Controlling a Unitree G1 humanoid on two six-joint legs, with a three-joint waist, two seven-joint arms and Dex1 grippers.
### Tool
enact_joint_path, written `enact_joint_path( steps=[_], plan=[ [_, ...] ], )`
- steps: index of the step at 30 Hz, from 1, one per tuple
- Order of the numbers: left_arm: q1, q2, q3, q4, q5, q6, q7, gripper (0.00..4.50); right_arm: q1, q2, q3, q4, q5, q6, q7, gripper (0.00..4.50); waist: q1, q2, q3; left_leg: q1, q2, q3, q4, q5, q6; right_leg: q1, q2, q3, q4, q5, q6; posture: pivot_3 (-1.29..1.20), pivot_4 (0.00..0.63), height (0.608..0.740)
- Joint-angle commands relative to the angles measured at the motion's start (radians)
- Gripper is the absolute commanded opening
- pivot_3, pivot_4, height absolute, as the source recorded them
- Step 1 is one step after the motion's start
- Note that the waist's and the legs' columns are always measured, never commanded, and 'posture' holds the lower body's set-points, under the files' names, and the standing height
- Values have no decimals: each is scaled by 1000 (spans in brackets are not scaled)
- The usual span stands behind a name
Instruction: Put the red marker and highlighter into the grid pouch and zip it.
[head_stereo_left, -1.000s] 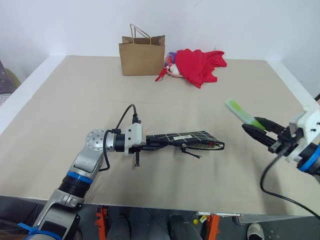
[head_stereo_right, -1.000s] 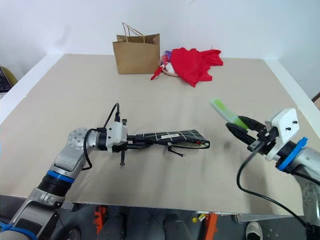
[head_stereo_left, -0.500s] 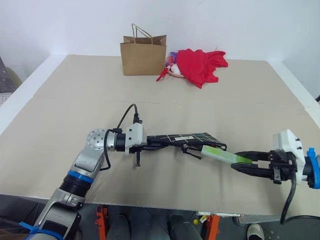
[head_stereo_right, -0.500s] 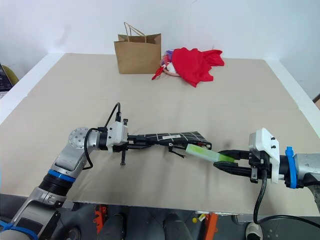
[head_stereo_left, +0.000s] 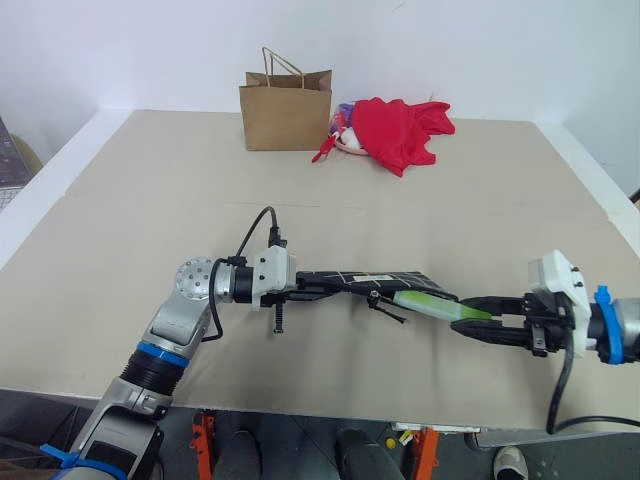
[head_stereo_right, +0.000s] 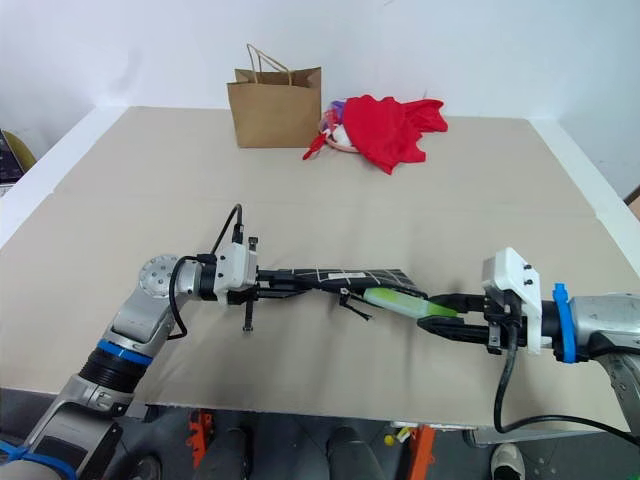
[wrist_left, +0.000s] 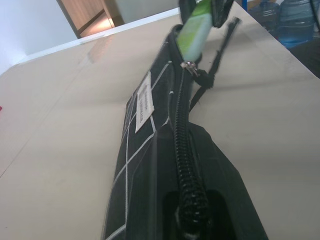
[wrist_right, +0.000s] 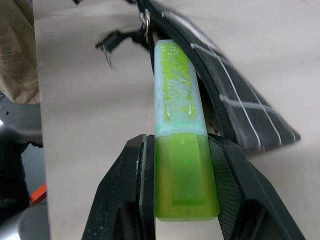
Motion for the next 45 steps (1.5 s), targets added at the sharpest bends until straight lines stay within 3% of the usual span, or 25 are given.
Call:
enact_joint_path(
  steps=[1, 14, 17, 18, 22, 25, 30, 40, 43, 45],
  plan=[
    [-11, -8, 4, -25, -15, -18, -1, 0, -71, 13, 51, 1, -3, 26, -20, 1138, 1, 0, 0, 0, 0, 0, 0, 0, 0, 0, 0, 0, 0, 0, 0, 0, 150, 740],
    [-5, -14, 8, -33, -9, -18, 9, 0, -246, 57, 174, -7, -4, 104, -52, 1138, 2, 0, 0, -1, 0, 0, -1, 0, 0, 0, 0, 0, 0, -1, 0, 0, 150, 740],
    [-6, -14, 8, -33, -9, -19, 10, 0, -266, 60, 183, -54, 9, 127, -51, 2575, 2, 0, 0, 0, 0, 0, -1, 0, 0, 0, 0, 0, 0, -1, 0, 0, 150, 740],
    [-6, -14, 8, -32, -9, -19, 10, 0, -265, 59, 185, -66, 9, 127, -47, 2695, 3, 0, 0, -1, 0, 0, -1, 0, 0, -1, 0, 0, 0, -1, 0, 0, 150, 740],
    [-5, -14, 10, -33, -11, -15, 11, 0, -216, 86, 166, -92, -47, -23, -30, 4420, 3, 0, 0, -1, 0, 0, -1, 0, 0, -1, 0, -1, 0, -1, 0, 0, 150, 740],
    [-5, -10, 12, -32, -11, -13, 11, 0, -154, 105, 129, -122, -35, -90, -12, 4420, 3, 0, 0, -1, 0, 0, -2, 0, 0, -1, 0, -1, 0, -2, 0, 0, 150, 740],
    [-12, 1, 18, -19, -8, -13, 9, 0, -38, 189, 90, -140, -103, -378, 14, 4420, 5, 0, 0, -1, 0, 0, -1, 0, 0, 0, 0, -2, 0, -2, 0, 0, 150, 740],
    [-16, -1, 12, -27, -7, -6, 12, 0, -75, 318, 178, 1, -260, -685, -25, 4420, 2, -1, 0, 0, 0, 0, 0, 1, -2, 1, 0, -1, 0, 1, 0, 0, 150, 740],
    [-12, 4, 15, -34, -7, -2, 13, 0, -83, 326, 200, 45, -277, -788, 7, 3640, 2, 0, 0, 0, 0, 0, -1, 1, -2, 0, 0, -1, 0, 0, 0, 0, 150, 740],
    [-9, 7, 17, -40, -7, 1, 16, 0, -84, 326, 205, 59, -280, -823, 16, 2892, 2, 0, 0, 0, 0, 0, -1, 1, -2, 0, 0, -1, 0, 0, 0, 0, 150, 740]
  ],
)
